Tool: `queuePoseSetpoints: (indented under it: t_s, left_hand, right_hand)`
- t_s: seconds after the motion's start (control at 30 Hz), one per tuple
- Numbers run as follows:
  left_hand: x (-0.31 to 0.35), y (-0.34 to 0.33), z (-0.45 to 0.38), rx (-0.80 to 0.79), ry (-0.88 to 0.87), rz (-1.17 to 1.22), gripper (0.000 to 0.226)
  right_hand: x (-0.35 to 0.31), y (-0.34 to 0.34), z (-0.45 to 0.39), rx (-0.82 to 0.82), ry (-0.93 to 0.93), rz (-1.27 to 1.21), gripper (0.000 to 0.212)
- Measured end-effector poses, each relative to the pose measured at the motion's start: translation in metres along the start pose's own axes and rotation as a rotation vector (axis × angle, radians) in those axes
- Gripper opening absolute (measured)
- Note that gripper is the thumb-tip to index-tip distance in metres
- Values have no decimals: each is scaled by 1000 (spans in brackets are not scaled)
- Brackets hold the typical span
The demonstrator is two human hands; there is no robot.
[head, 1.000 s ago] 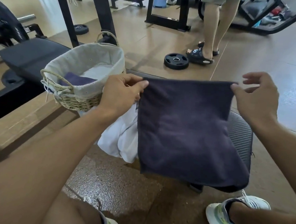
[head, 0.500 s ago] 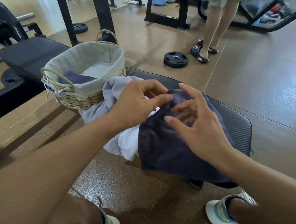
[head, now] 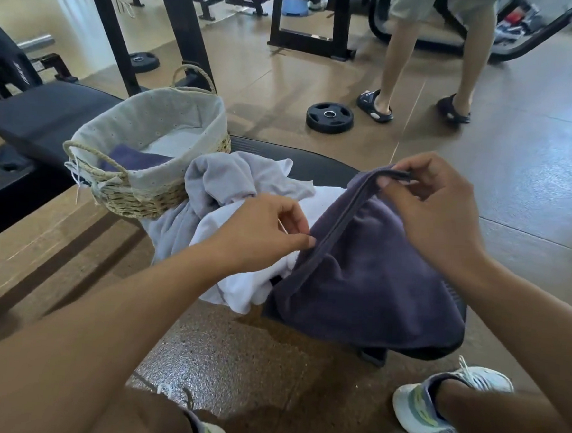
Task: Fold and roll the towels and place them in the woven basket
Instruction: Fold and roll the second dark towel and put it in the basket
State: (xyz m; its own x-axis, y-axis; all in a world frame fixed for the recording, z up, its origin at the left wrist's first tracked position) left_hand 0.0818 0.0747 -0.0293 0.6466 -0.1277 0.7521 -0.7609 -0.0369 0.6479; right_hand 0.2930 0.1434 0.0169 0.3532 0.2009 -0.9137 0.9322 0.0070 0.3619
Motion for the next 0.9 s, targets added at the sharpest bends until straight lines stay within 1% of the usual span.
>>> queuePoseSetpoints:
  t_s: [0.07, 0.13, 0.23, 0.37, 0.43, 0.53, 0.6, 0.67, 0.77, 0.83, 0.9]
  left_hand:
    - [2, -8, 1, -28, 8, 19, 19]
    - [1, -18, 5, -103, 30, 22, 21]
    - [2, -31, 11, -214, 42, -14, 25]
    - [5, -37, 17, -280, 74, -90, 37]
    - [7, -40, 21, -320, 104, -173, 43]
    - [13, -45, 25, -347, 89, -389, 47]
    - [17, -50, 25, -343, 54, -468, 38]
    - [16, -50, 24, -324, 54, -450, 31]
    - [9, -33, 18, -249, 114, -282, 30]
    - [7, -10, 11, -153, 135, -165, 30]
    - [4, 16, 7, -51, 145, -86, 37]
  right_hand:
    - [3, 5, -4, 20, -31, -14, 15]
    - [3, 6, -6, 10, -41, 9, 9]
    - [2, 8, -5, 8, -44, 19, 9]
    - [2, 10, -4, 13, -50, 33, 9]
    - [3, 13, -5, 19, -46, 38, 10]
    - [5, 15, -6, 23, -45, 35, 11]
    - [8, 16, -8, 28, -48, 32, 11]
    - [11, 20, -12, 49, -59, 29, 10]
    - [17, 32, -20, 93, -94, -35, 11]
    - [22, 41, -24, 128, -123, -62, 18]
    - [25, 47, -25, 142, -136, -56, 21]
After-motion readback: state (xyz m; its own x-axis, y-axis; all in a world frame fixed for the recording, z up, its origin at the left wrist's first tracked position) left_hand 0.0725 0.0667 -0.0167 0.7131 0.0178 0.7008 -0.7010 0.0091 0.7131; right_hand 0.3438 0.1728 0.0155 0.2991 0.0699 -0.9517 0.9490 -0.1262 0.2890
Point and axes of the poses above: each hand's wrist, its own z-axis away from the middle knuckle, its own y-axis out of the back of the hand, x = y × z, the point moved 8 cm from there along -z, towards the middle knuckle, and after that the axes turned 11 degrees about -y, right-handed, at the moved point
